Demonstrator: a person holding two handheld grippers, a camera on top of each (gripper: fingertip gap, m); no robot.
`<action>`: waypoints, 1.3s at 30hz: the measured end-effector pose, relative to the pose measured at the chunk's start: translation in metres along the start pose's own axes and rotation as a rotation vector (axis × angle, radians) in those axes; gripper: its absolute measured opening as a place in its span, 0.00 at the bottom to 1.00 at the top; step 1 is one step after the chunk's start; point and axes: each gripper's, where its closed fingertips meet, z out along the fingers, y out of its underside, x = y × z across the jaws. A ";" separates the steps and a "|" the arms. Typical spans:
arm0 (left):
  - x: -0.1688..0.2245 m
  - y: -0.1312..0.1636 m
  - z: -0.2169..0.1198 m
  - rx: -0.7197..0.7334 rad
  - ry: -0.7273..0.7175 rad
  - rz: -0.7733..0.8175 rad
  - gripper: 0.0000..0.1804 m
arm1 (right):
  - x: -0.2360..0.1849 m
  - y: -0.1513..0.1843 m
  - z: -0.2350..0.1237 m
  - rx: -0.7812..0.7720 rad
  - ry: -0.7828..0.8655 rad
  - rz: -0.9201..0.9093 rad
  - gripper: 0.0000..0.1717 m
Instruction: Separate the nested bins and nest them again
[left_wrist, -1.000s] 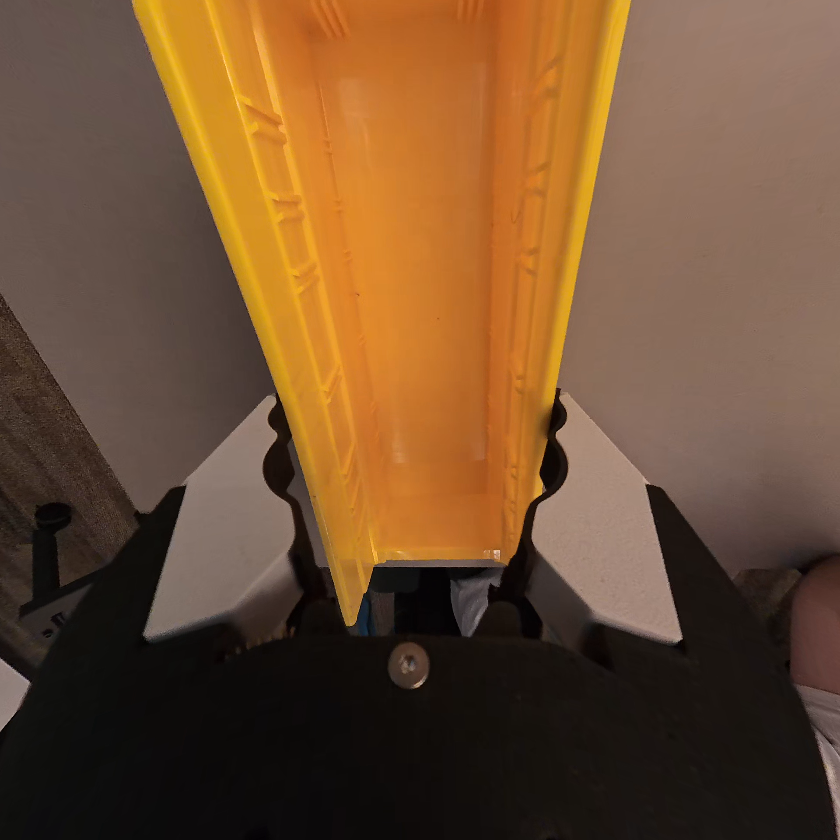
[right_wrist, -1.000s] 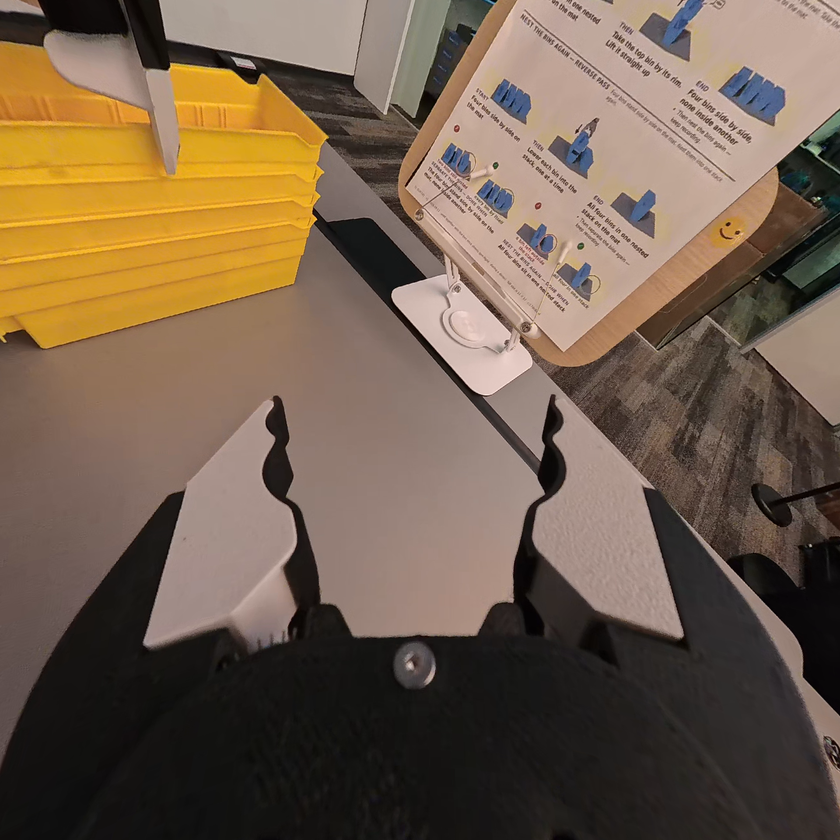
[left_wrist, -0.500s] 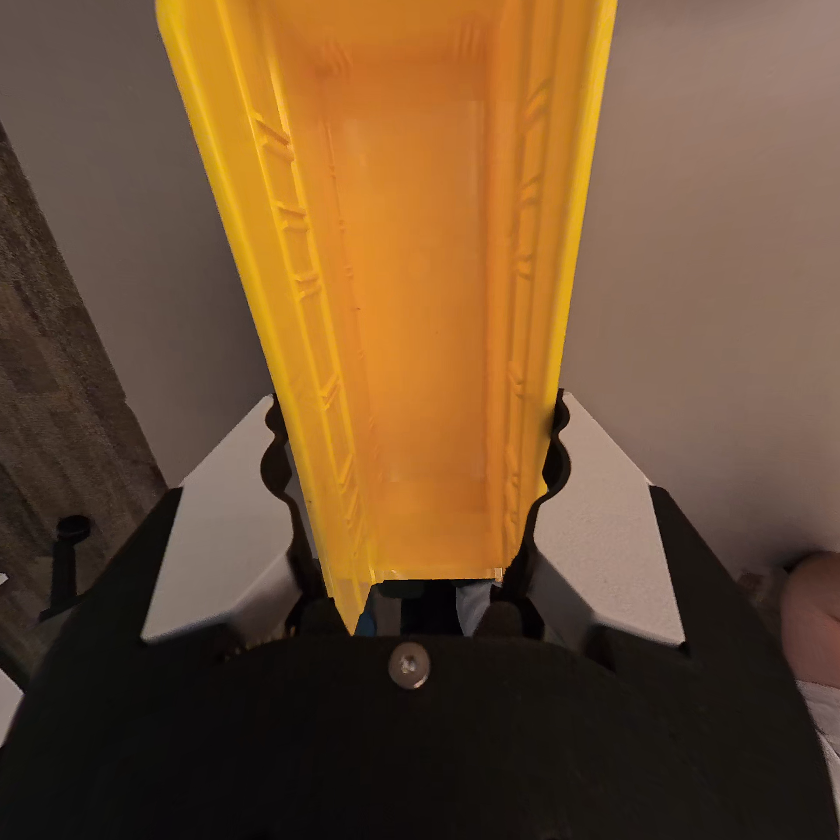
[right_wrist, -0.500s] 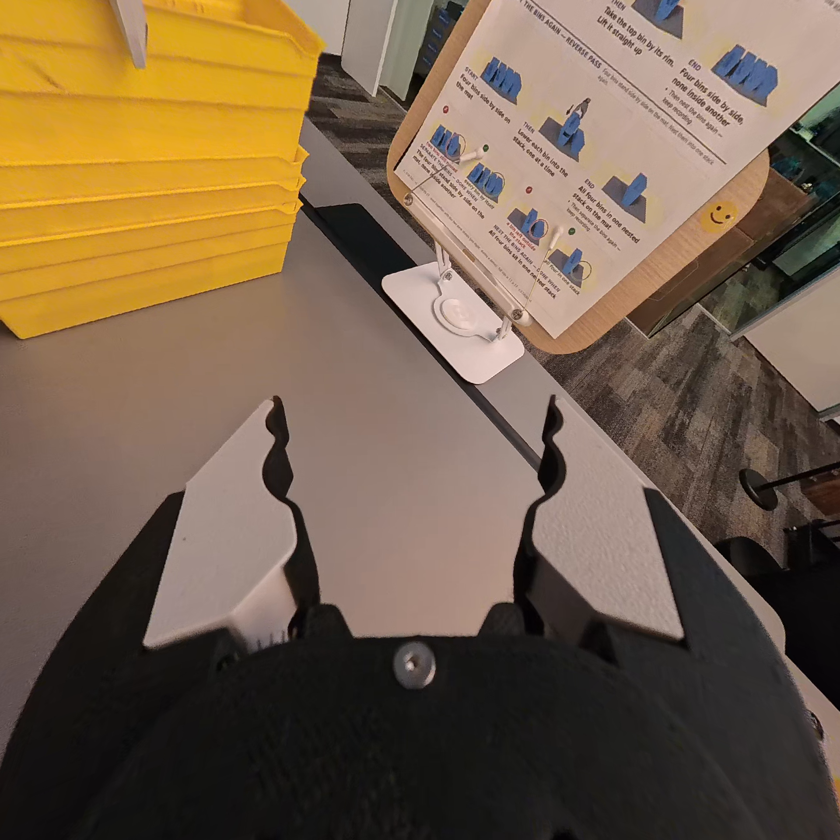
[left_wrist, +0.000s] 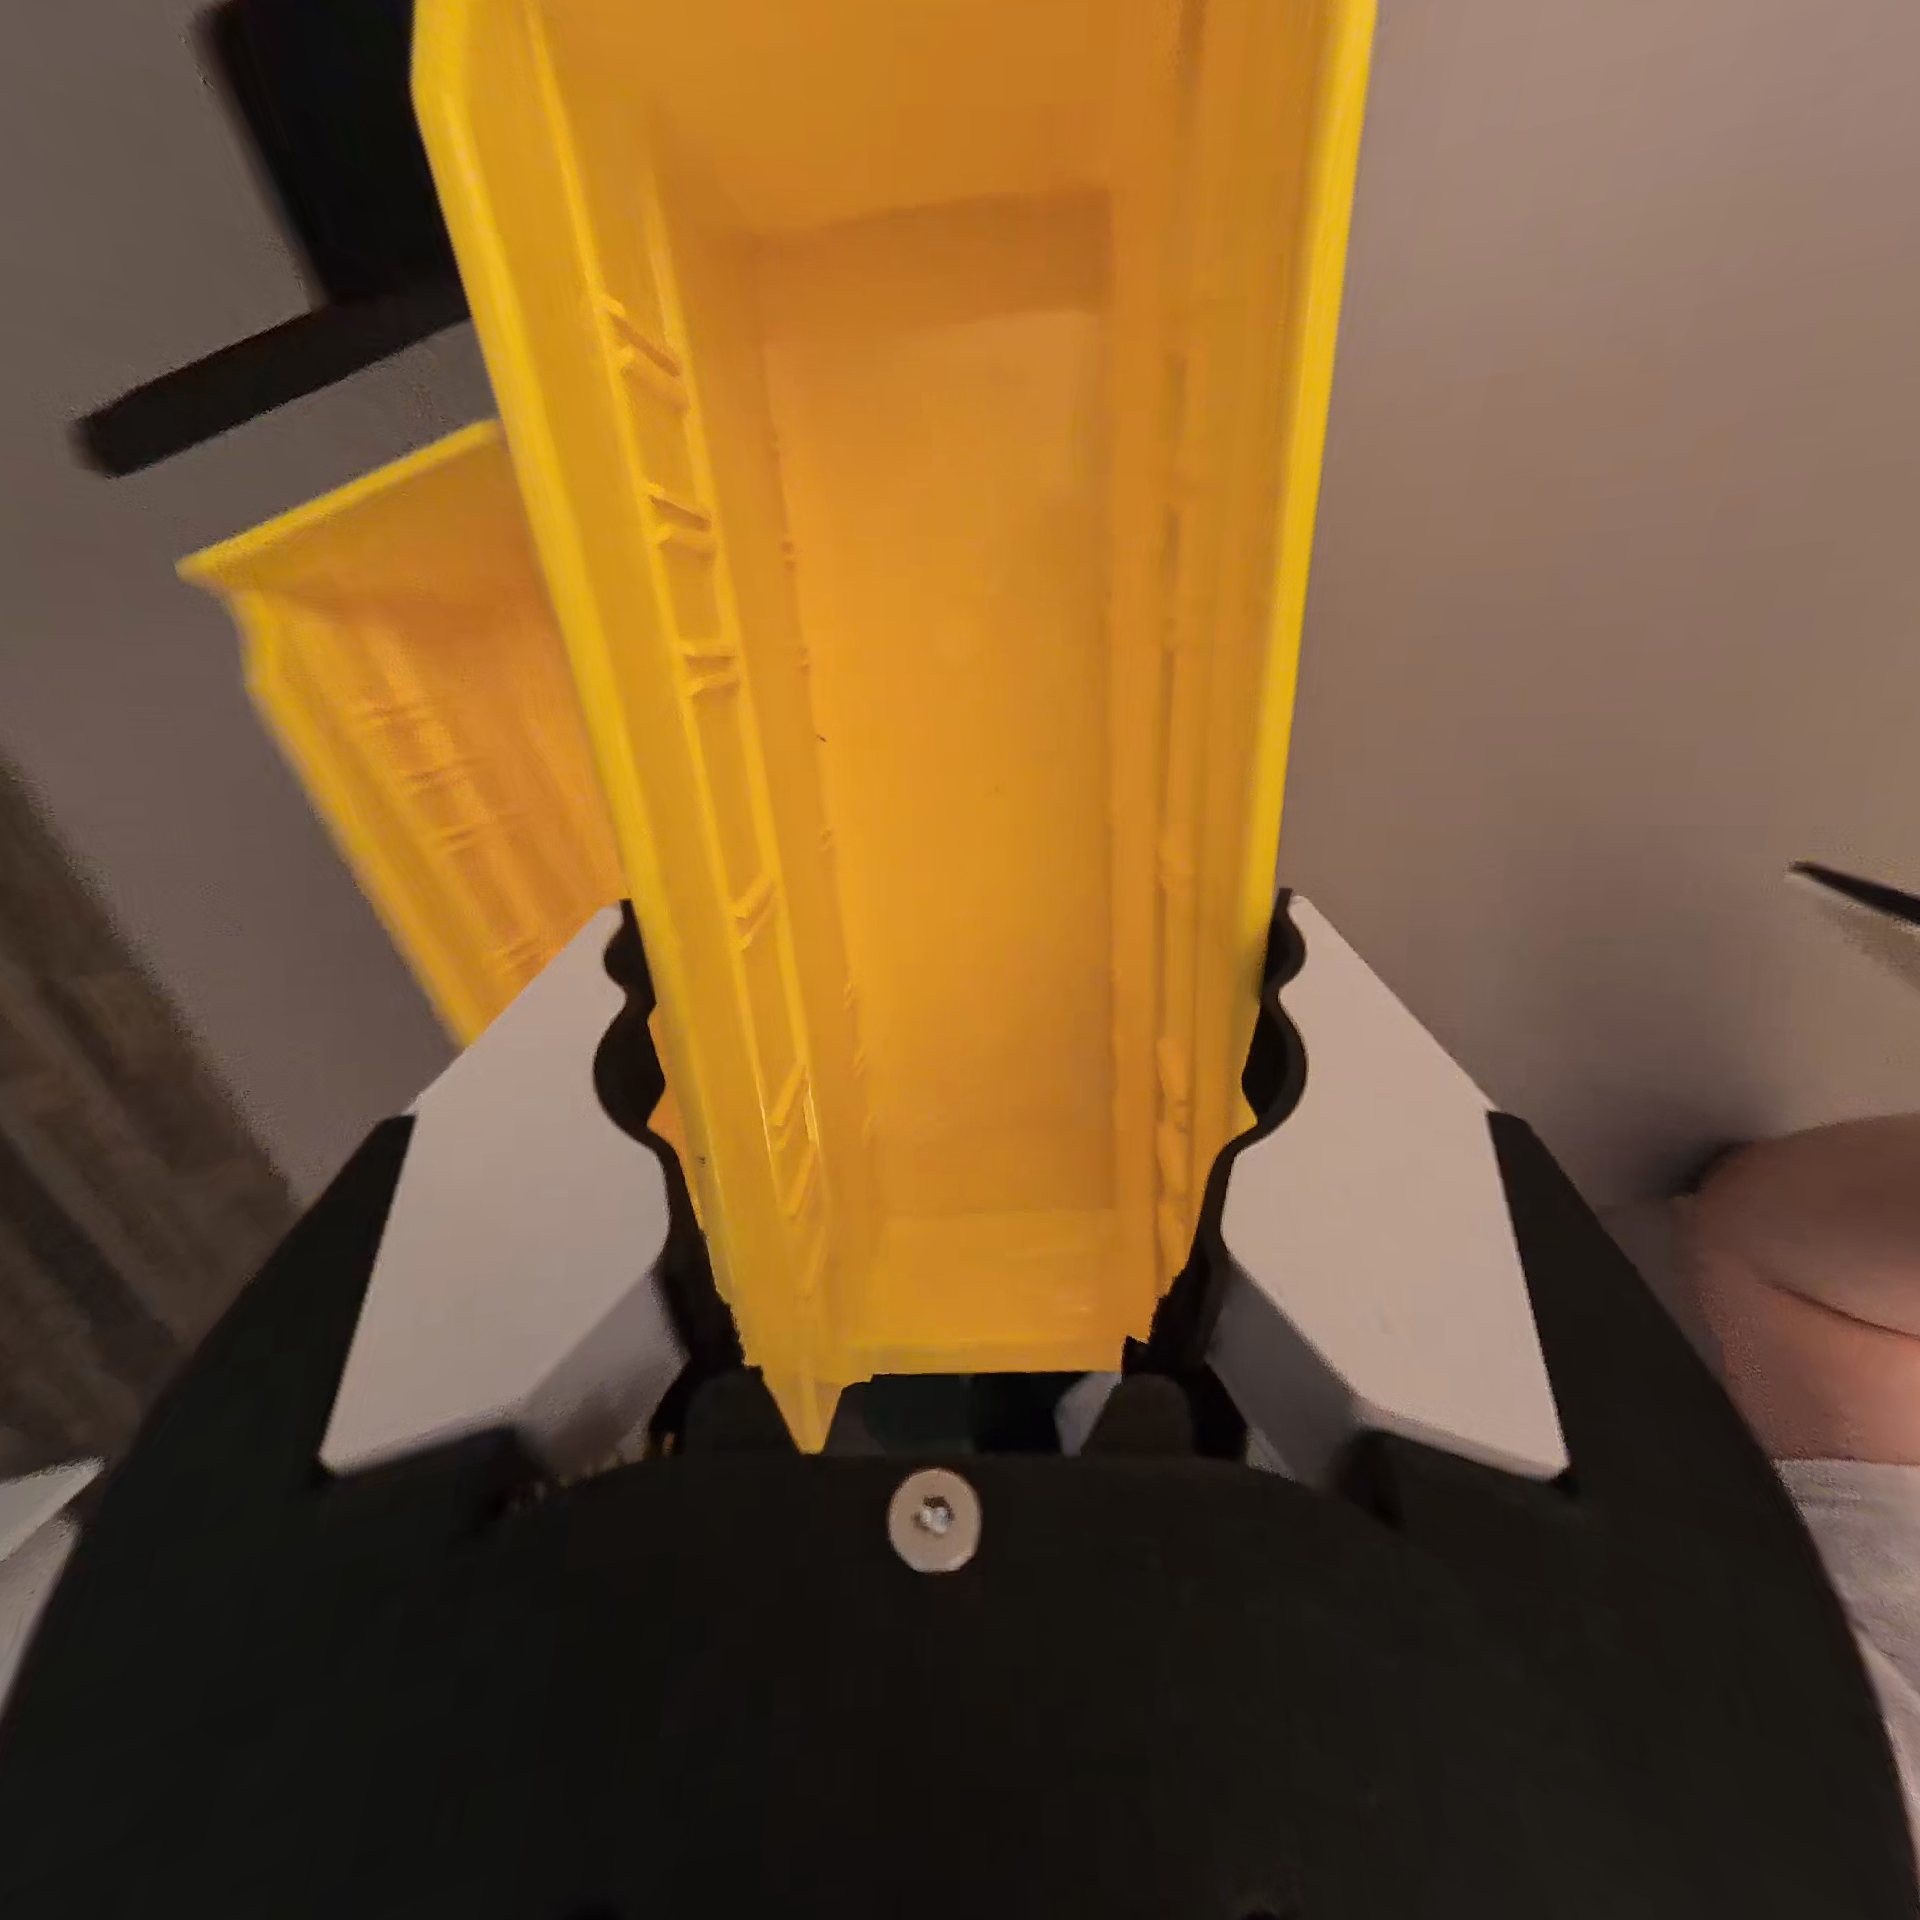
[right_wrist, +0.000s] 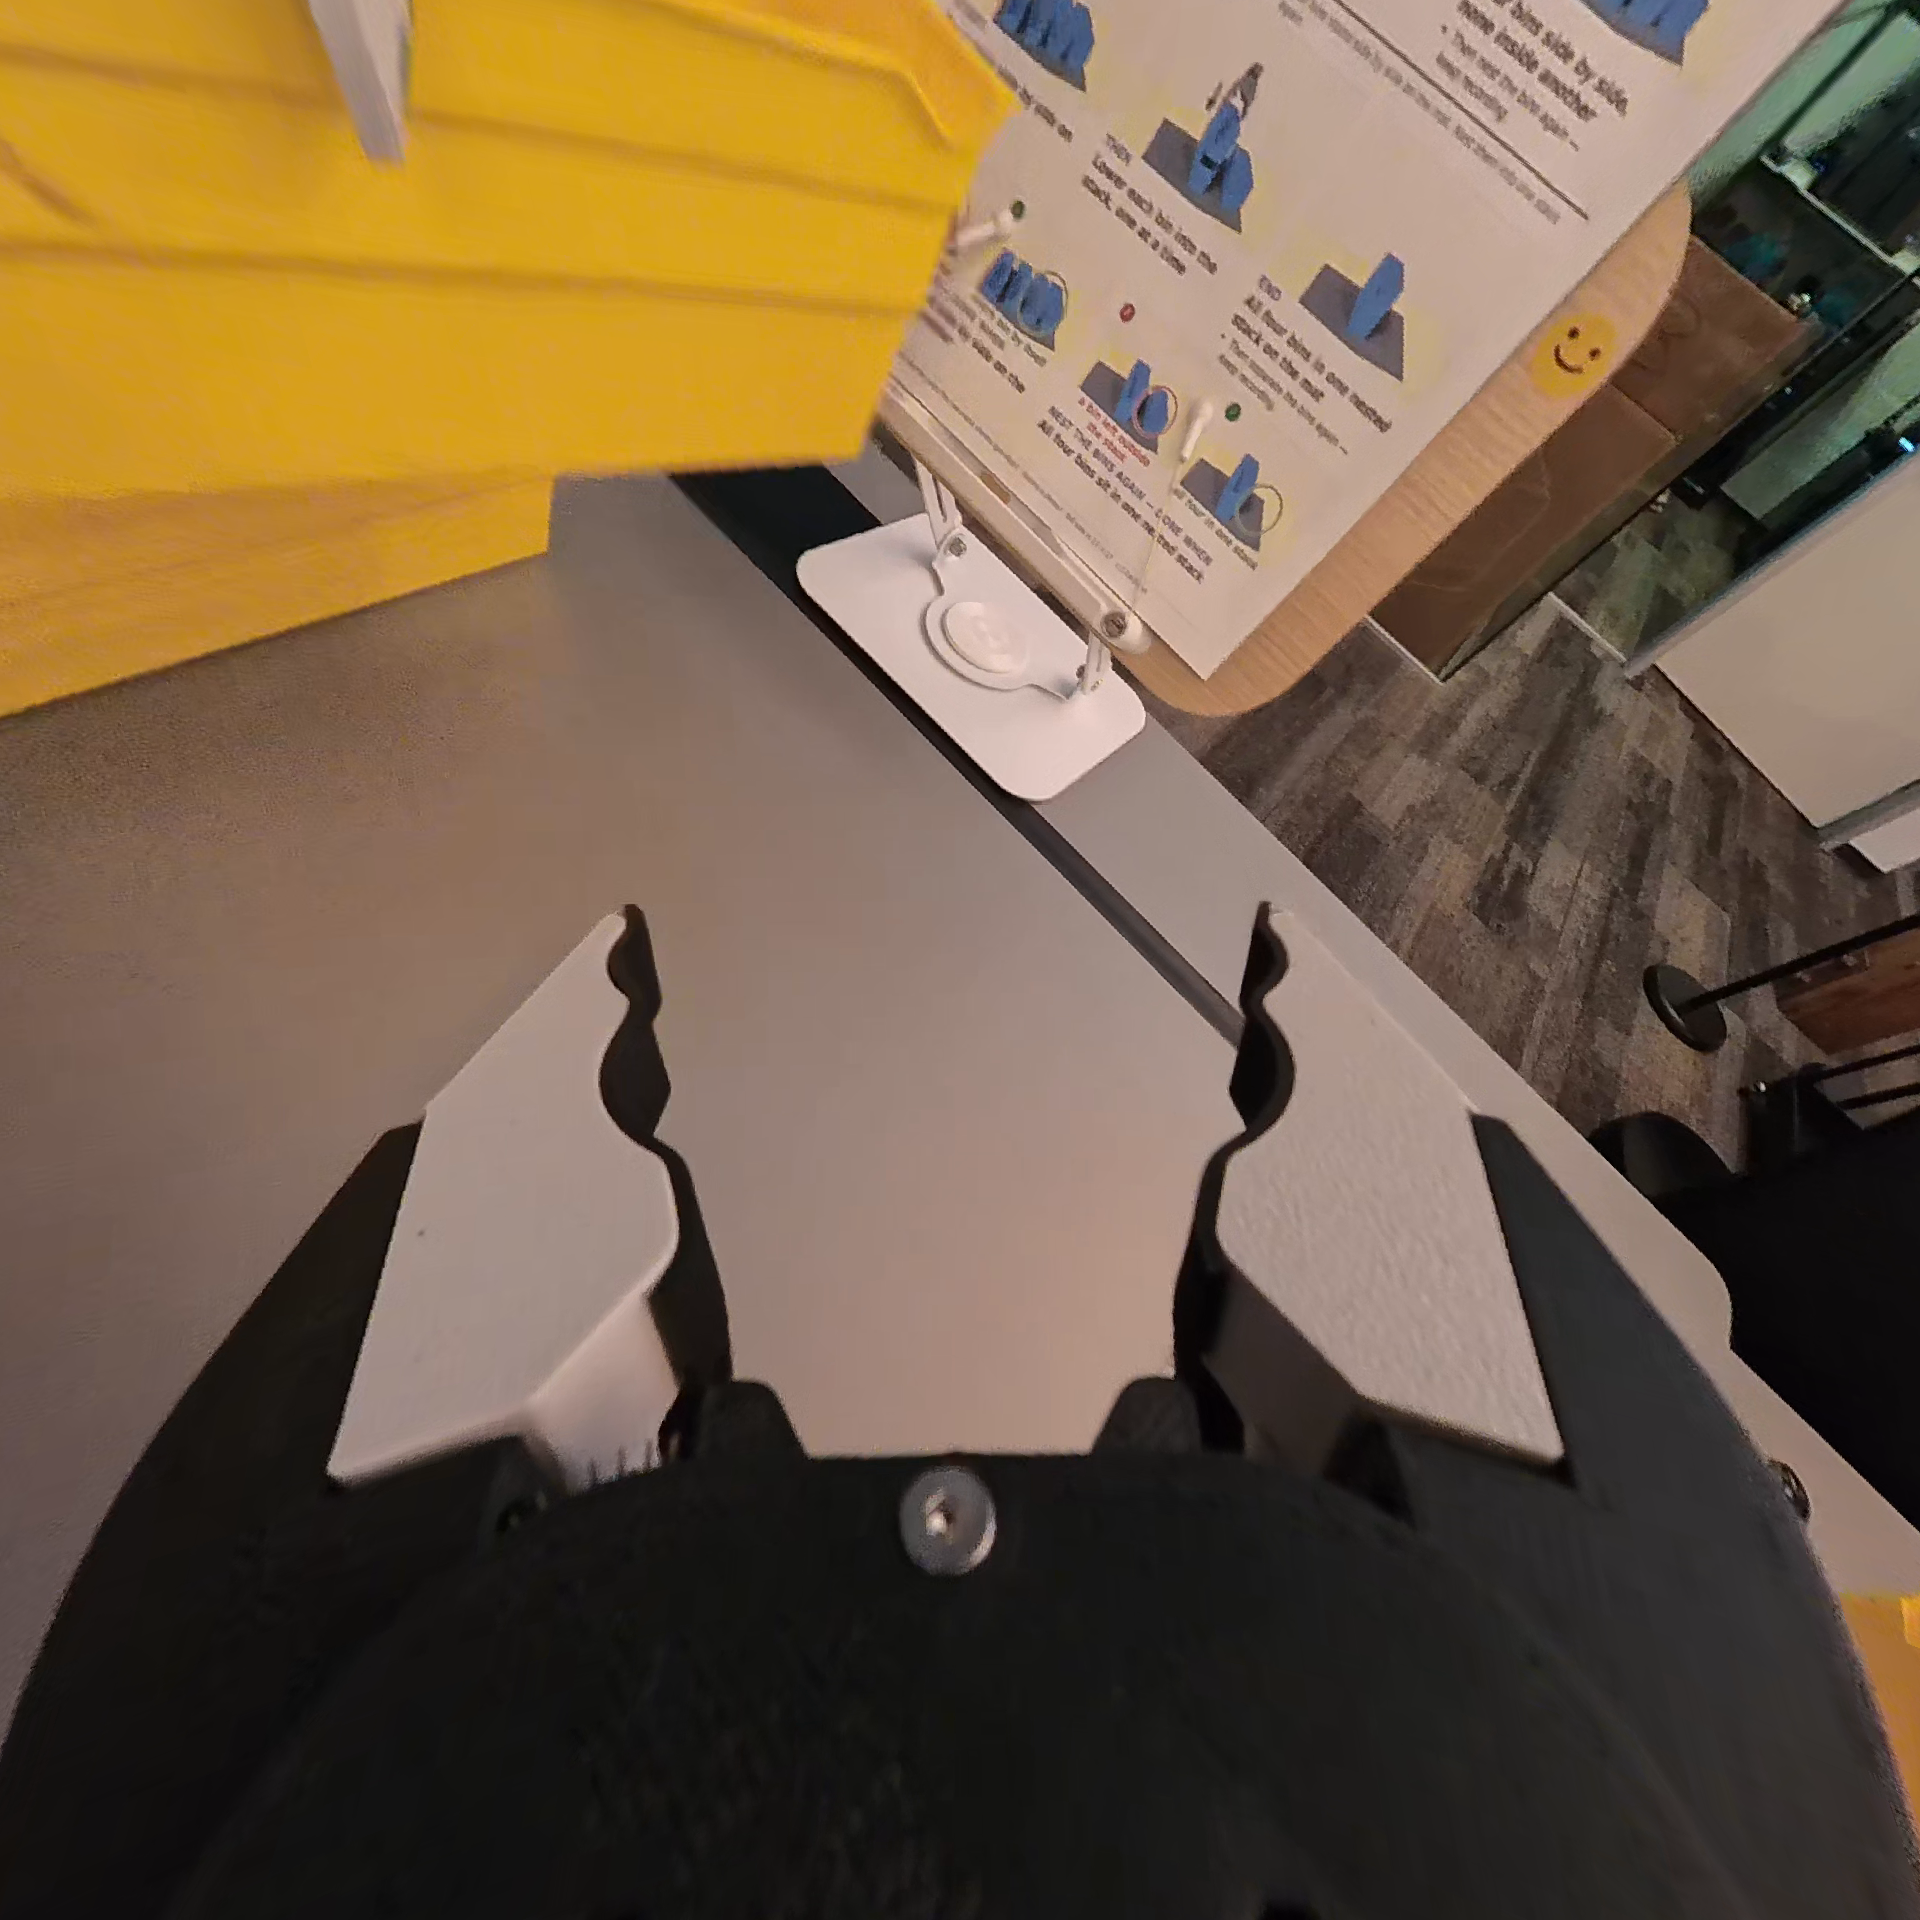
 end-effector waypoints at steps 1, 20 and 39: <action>0.019 -0.004 0.009 0.006 0.040 0.006 0.64 | 0.004 0.003 -0.001 -0.009 0.009 0.008 0.65; 0.061 0.028 0.176 -0.027 0.054 -0.209 0.67 | 0.037 0.009 -0.029 0.050 0.058 0.134 0.64; -0.116 0.071 0.055 0.155 -0.114 -0.232 0.84 | 0.028 0.011 -0.019 0.006 0.054 0.105 0.64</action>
